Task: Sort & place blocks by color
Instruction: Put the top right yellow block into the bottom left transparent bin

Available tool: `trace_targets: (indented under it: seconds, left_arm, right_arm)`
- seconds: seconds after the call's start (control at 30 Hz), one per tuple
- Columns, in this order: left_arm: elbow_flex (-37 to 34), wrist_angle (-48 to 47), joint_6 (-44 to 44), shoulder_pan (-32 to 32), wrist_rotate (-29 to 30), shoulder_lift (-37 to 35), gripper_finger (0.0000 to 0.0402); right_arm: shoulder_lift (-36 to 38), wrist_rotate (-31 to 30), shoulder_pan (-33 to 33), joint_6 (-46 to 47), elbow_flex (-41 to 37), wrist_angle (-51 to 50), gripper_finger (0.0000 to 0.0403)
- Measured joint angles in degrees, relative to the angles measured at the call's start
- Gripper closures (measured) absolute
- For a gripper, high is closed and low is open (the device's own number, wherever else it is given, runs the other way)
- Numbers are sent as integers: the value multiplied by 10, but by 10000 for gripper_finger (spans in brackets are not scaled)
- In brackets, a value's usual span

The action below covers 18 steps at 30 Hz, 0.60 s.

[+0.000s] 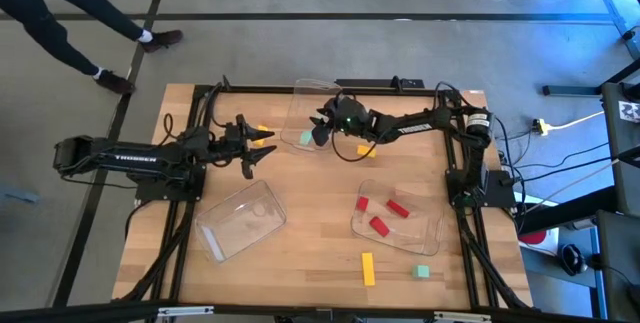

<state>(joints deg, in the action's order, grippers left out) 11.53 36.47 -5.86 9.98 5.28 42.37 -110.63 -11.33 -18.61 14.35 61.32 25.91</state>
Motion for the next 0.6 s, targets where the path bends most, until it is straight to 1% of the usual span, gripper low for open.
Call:
trace_targets:
  seconds: [0.17,0.23,0.37,0.47,0.53,0.6]
  left_arm:
    - [0,0,0,0,0,0,207]
    - [0,0,0,0,0,0,207]
    - [0,-3,1,0,0,0,207]
    - [0,-15,2,0,0,0,207]
    - [0,-14,1,0,-3,0,207]
    - [0,-14,0,0,-4,0,207]
  right_arm:
    - [22,7,0,-43,0,-21,213]
    - [48,7,0,-69,0,-44,212]
    - [112,5,7,-108,-9,-127,211]
    - [166,4,24,-114,-58,-131,211]
    - [203,5,39,-107,-108,-107,211]
    - [238,8,53,-93,-166,-60,211]
